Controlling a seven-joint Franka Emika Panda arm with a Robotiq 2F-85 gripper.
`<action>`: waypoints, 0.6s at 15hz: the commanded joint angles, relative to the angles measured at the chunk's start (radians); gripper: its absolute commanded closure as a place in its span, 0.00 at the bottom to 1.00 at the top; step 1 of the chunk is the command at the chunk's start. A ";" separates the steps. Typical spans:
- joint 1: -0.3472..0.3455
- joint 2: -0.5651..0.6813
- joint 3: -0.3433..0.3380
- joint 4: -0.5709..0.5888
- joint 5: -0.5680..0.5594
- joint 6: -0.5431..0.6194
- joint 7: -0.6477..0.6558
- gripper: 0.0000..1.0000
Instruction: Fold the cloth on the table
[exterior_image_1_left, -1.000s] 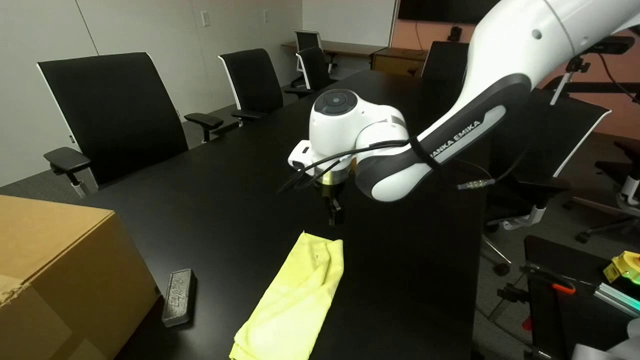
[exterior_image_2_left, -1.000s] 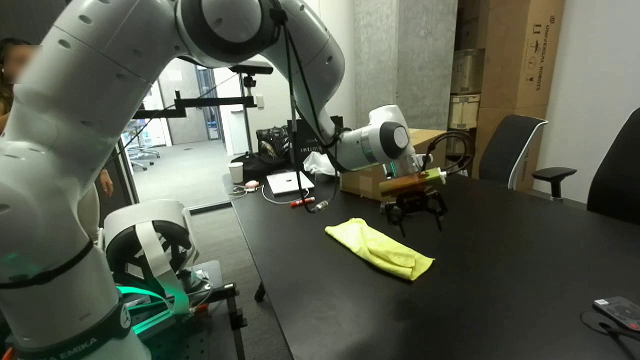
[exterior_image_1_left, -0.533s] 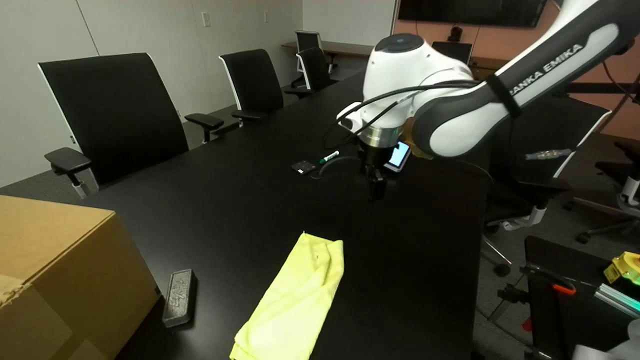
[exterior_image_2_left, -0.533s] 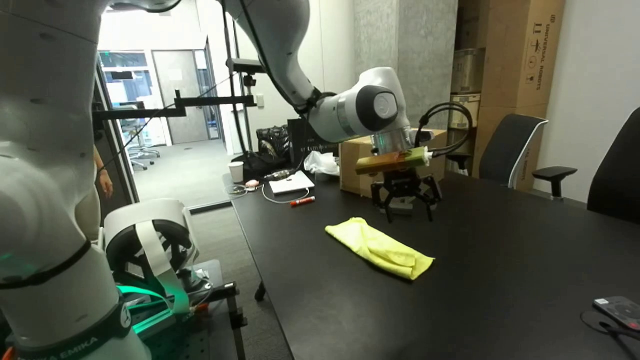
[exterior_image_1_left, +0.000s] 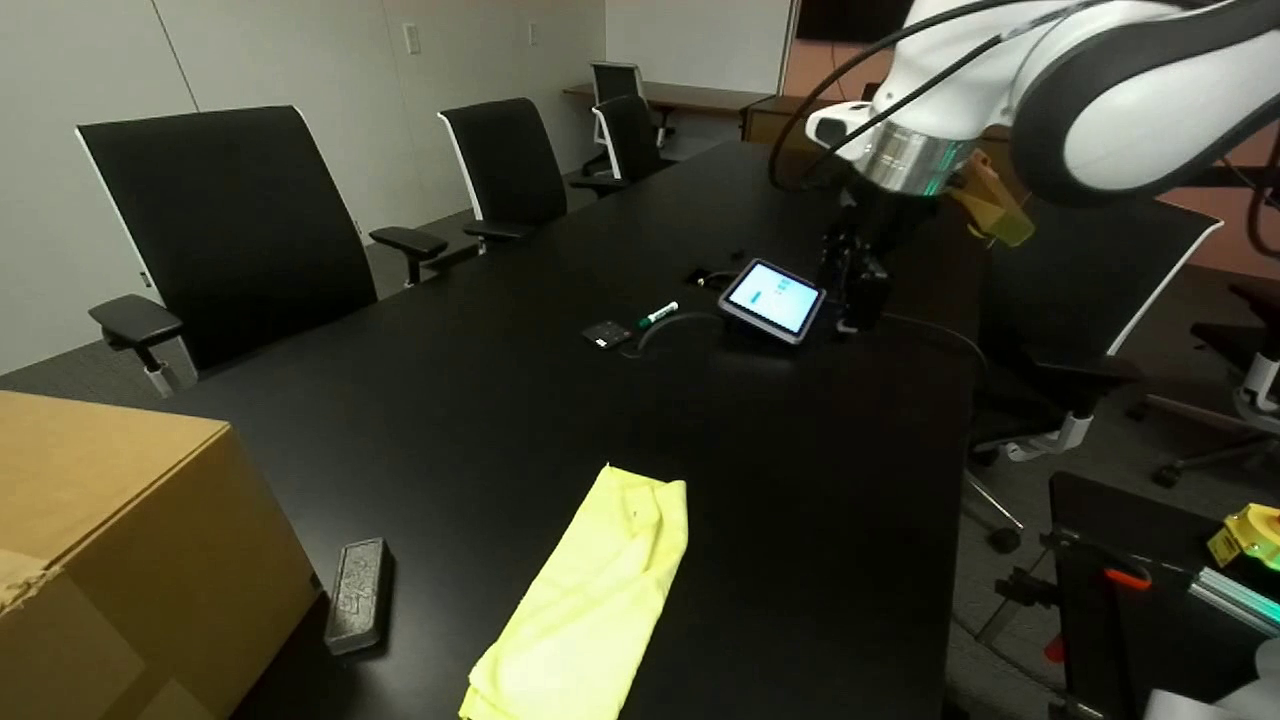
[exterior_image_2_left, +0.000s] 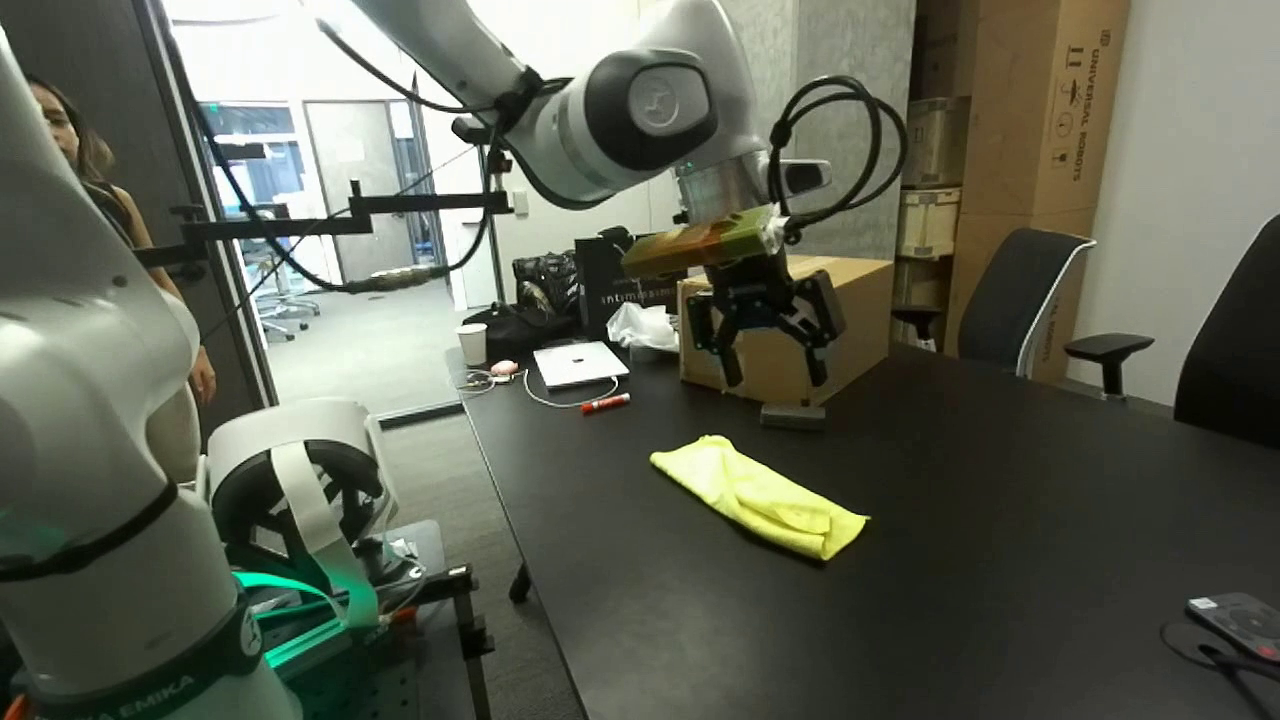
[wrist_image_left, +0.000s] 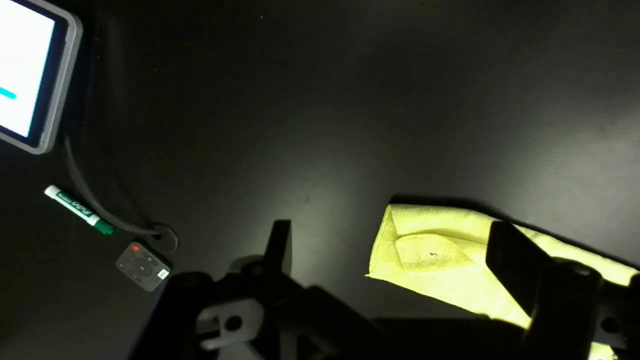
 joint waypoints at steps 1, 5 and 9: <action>0.006 -0.254 -0.055 -0.157 0.067 -0.009 -0.100 0.00; 0.011 -0.437 -0.143 -0.221 0.066 -0.060 -0.212 0.00; 0.010 -0.420 -0.147 -0.204 0.043 -0.068 -0.185 0.00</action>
